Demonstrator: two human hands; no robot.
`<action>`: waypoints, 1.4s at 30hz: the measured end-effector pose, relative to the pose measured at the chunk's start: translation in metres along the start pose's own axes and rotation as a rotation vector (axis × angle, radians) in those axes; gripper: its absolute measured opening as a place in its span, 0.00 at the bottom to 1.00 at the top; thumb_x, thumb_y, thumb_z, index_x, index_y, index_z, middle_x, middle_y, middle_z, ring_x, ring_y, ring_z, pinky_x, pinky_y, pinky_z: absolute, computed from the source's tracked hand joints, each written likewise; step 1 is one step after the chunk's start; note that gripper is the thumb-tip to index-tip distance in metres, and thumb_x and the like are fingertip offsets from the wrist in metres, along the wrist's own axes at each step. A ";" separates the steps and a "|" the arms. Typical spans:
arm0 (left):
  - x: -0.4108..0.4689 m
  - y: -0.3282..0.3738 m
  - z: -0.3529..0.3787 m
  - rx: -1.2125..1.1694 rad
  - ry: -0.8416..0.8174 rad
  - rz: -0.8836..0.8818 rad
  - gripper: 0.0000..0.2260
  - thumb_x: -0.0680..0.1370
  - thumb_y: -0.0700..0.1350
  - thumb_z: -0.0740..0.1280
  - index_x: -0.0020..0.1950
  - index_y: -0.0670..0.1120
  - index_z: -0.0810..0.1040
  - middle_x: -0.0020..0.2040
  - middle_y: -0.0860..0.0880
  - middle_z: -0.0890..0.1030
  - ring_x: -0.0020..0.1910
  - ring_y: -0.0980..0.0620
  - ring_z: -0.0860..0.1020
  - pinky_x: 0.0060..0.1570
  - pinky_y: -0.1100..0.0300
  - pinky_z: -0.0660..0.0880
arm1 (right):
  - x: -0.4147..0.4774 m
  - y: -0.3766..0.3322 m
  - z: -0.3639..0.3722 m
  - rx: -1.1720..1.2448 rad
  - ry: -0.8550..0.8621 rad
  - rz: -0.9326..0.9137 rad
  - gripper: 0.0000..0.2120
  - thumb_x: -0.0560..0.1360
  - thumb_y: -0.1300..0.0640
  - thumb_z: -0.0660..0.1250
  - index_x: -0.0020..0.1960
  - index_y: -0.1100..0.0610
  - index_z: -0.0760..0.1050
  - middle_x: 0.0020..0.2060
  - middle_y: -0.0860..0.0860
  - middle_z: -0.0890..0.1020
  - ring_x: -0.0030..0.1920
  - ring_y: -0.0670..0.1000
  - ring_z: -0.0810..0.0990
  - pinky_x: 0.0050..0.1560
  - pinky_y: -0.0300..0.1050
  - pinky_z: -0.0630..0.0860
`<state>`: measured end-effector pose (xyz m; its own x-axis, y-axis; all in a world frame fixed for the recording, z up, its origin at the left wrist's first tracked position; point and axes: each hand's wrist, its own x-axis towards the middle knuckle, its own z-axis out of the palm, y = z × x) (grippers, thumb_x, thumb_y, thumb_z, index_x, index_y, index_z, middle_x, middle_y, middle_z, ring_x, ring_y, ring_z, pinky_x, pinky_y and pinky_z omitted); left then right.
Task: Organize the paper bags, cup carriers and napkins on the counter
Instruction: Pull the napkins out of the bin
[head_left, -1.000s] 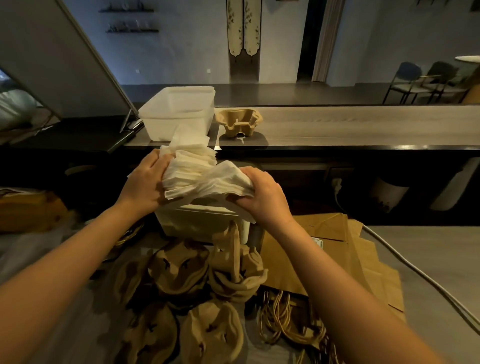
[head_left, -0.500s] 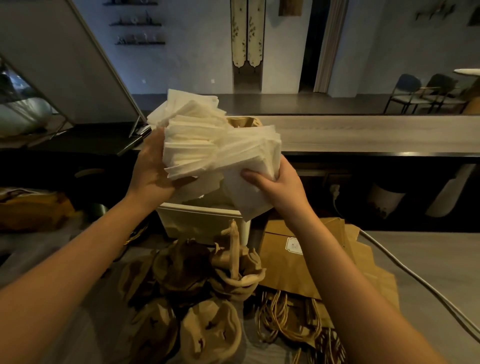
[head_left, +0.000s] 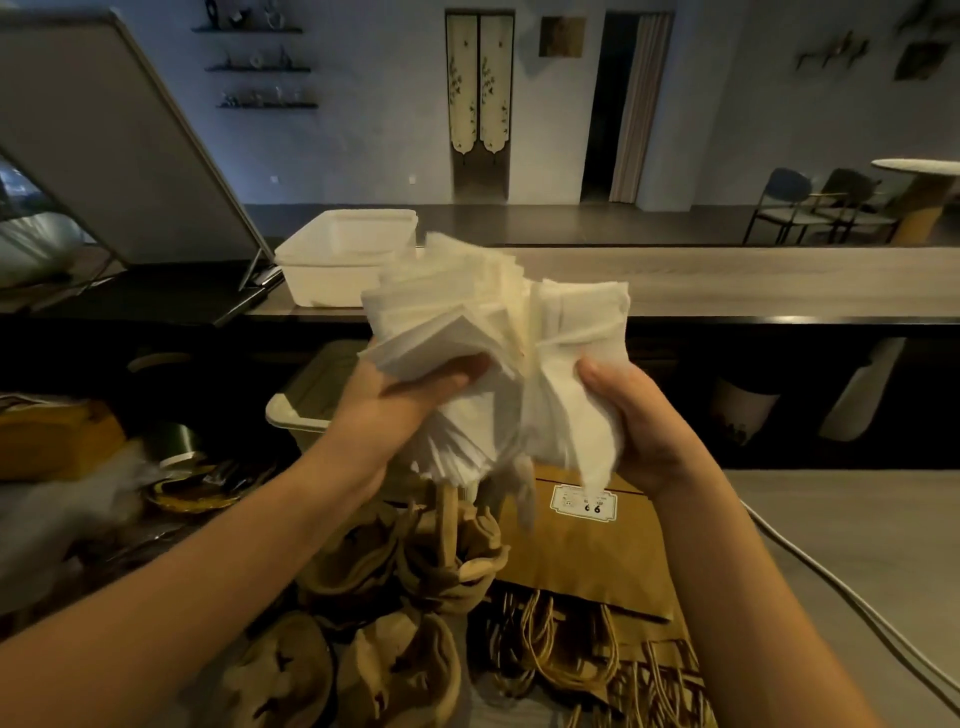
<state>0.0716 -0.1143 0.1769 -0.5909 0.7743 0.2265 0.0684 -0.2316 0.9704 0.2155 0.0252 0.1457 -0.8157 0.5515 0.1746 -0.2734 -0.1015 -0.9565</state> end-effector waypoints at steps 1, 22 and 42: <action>-0.005 -0.005 0.003 -0.039 -0.019 -0.041 0.17 0.60 0.44 0.70 0.47 0.50 0.78 0.37 0.57 0.83 0.40 0.63 0.81 0.37 0.71 0.76 | -0.006 0.001 -0.005 0.017 -0.030 0.038 0.39 0.47 0.39 0.81 0.53 0.58 0.78 0.43 0.54 0.84 0.42 0.52 0.83 0.42 0.45 0.80; -0.122 -0.148 0.031 -0.125 -0.004 -0.756 0.13 0.70 0.37 0.73 0.50 0.49 0.78 0.46 0.52 0.84 0.45 0.55 0.80 0.40 0.65 0.76 | -0.113 0.136 -0.052 -0.105 0.025 0.708 0.48 0.48 0.43 0.83 0.62 0.62 0.73 0.52 0.58 0.82 0.49 0.56 0.82 0.46 0.47 0.78; -0.118 -0.193 -0.012 0.160 0.049 -0.917 0.34 0.71 0.44 0.73 0.73 0.41 0.62 0.72 0.47 0.65 0.72 0.50 0.63 0.66 0.63 0.58 | -0.089 0.161 -0.010 -0.656 -0.097 0.974 0.35 0.70 0.42 0.69 0.71 0.52 0.60 0.62 0.48 0.74 0.58 0.47 0.74 0.60 0.39 0.70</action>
<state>0.1185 -0.1681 -0.0384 -0.5018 0.5880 -0.6344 -0.3343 0.5446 0.7692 0.2492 -0.0325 -0.0257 -0.5783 0.4083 -0.7063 0.7780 0.0155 -0.6280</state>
